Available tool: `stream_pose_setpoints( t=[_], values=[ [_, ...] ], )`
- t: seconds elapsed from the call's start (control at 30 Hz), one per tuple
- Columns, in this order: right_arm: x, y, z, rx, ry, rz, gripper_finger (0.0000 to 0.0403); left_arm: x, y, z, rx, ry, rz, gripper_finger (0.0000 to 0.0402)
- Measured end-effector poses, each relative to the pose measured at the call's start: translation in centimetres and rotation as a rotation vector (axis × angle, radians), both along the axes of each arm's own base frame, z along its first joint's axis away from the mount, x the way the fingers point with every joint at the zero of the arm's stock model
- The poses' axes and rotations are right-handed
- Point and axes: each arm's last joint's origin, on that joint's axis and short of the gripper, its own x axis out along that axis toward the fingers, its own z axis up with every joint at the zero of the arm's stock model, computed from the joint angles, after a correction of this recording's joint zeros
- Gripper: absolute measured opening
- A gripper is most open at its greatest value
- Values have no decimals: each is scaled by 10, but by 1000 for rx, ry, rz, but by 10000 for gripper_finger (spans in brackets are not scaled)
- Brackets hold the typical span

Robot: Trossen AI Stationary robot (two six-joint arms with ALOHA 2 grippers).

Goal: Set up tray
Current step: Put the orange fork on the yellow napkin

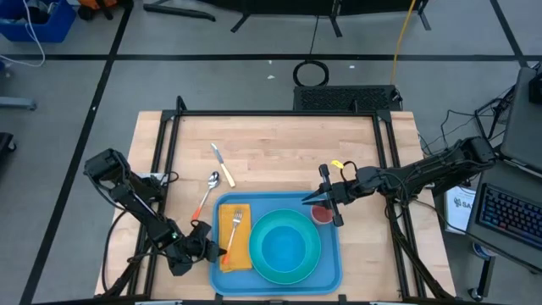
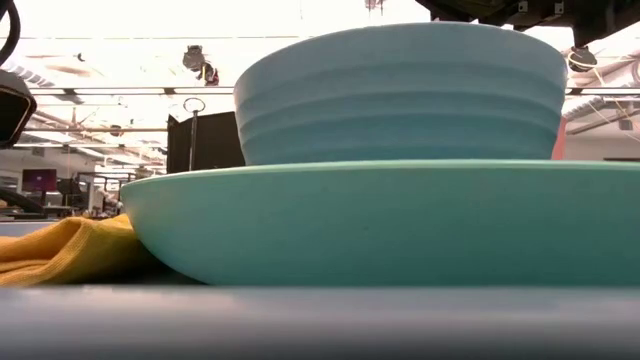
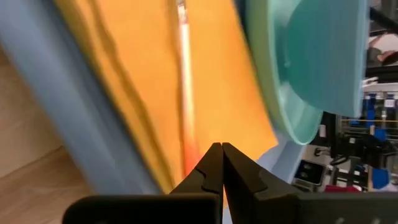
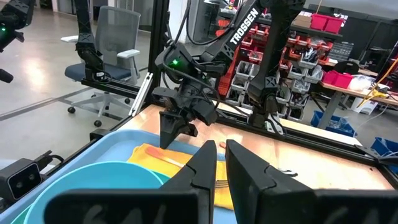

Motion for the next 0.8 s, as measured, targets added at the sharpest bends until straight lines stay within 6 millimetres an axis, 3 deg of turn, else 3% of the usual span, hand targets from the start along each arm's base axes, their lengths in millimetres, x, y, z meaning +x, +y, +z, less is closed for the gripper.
stream_pose_setpoints(
  t=[0.27, 0.43, 0.57, 0.8],
  values=[
    [0, 0, 0, 0, 0, 0, 29, 10, 18, 21, 183, -97, 16, 10],
    [0, 0, 0, 0, -1, 0, 29, 24, 38, 19, 176, 17, -35, 13],
    [0, 0, 0, 0, 0, 0, 29, 32, 53, 13, 147, 135, -62, 34],
    [0, 0, -1, -2, 6, 0, 29, 40, 61, 18, 157, 166, -78, 92]
  ],
)
